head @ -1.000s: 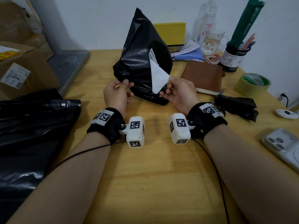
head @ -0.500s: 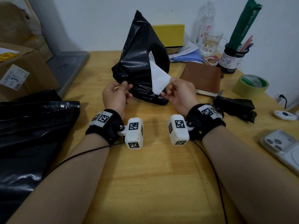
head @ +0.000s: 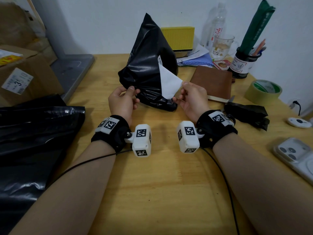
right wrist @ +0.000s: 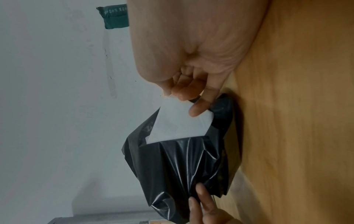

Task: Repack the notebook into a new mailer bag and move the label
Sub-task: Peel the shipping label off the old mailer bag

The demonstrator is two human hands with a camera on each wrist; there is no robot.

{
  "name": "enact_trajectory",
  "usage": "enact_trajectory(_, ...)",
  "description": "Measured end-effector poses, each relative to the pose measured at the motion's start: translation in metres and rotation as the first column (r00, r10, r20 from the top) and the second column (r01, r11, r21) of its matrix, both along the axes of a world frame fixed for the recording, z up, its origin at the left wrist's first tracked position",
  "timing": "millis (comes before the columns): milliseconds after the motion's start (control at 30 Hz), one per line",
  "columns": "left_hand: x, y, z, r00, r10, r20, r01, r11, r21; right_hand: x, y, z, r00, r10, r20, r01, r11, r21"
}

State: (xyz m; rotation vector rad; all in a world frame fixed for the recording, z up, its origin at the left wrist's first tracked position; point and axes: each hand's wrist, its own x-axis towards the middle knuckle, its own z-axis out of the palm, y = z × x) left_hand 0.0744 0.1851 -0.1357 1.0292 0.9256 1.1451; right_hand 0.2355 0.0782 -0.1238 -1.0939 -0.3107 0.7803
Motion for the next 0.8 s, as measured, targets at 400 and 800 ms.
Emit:
enact_trajectory(400,-0.0003,0.0021,-0.0023,1.000,0.025,0.013,-0.025,1.000,0.002,0.0022,0.0023,-0.0021,0.999,-0.049,0.006,0.049,0.999,0.007)
enact_trajectory(800,-0.0012,0.0060,-0.0021,0.999,0.045,0.023,-0.045,0.999,-0.009,0.0001,0.0011,0.0001,0.997,-0.070,0.029,0.069,0.997,0.030)
